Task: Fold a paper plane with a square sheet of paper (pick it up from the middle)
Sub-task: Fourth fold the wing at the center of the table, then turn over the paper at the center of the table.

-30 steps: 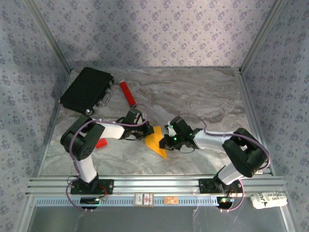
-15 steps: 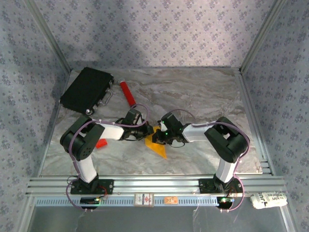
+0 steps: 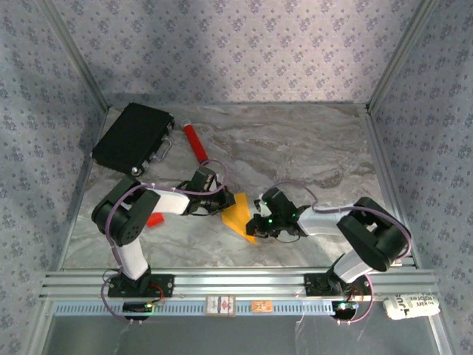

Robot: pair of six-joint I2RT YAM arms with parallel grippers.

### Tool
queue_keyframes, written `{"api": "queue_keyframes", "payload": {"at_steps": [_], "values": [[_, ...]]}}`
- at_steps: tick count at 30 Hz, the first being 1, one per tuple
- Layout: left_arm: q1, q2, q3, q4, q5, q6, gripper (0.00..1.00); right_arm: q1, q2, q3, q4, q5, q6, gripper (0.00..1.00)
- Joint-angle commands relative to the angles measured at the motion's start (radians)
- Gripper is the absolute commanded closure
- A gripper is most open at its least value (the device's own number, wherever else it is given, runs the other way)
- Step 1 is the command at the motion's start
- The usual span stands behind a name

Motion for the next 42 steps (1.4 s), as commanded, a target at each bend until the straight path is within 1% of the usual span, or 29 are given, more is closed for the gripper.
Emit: {"api": "queue_keyframes", "payload": {"at_steps": [1, 9, 15, 19, 24, 25, 27, 31, 34, 42], "values": [[0.004, 0.014, -0.032, -0.078, -0.065, -0.001, 0.93, 0.007, -0.051, -0.054, -0.062, -0.023, 0.008, 0.95], [0.004, 0.011, -0.04, -0.072, -0.067, -0.009, 0.93, 0.01, -0.124, -0.146, -0.07, -0.042, 0.006, 0.95], [0.004, 0.011, -0.048, -0.062, -0.07, -0.02, 0.93, -0.003, -0.183, -0.161, -0.143, -0.053, -0.026, 0.95], [0.003, 0.011, -0.051, -0.06, -0.072, -0.026, 0.93, -0.019, -0.241, -0.126, -0.199, -0.029, -0.021, 0.93], [0.003, 0.01, -0.053, -0.051, -0.072, -0.04, 0.94, -0.023, -0.269, -0.084, -0.197, 0.003, 0.042, 0.87], [0.004, 0.008, -0.053, -0.05, -0.071, -0.042, 0.93, -0.022, -0.267, -0.084, -0.179, -0.003, 0.06, 0.84], [0.004, 0.004, -0.054, -0.047, -0.071, -0.049, 0.94, -0.022, -0.265, -0.077, -0.187, 0.0, 0.106, 0.76], [0.004, -0.001, -0.06, -0.035, -0.068, -0.062, 0.94, -0.025, -0.248, -0.071, -0.21, 0.005, 0.12, 0.74], [0.004, -0.002, -0.058, -0.034, -0.068, -0.063, 0.93, -0.027, -0.25, -0.089, -0.197, 0.009, 0.14, 0.66], [0.005, -0.004, -0.053, -0.036, -0.063, -0.057, 0.93, -0.027, -0.216, -0.096, -0.147, -0.024, 0.149, 0.67]]}}
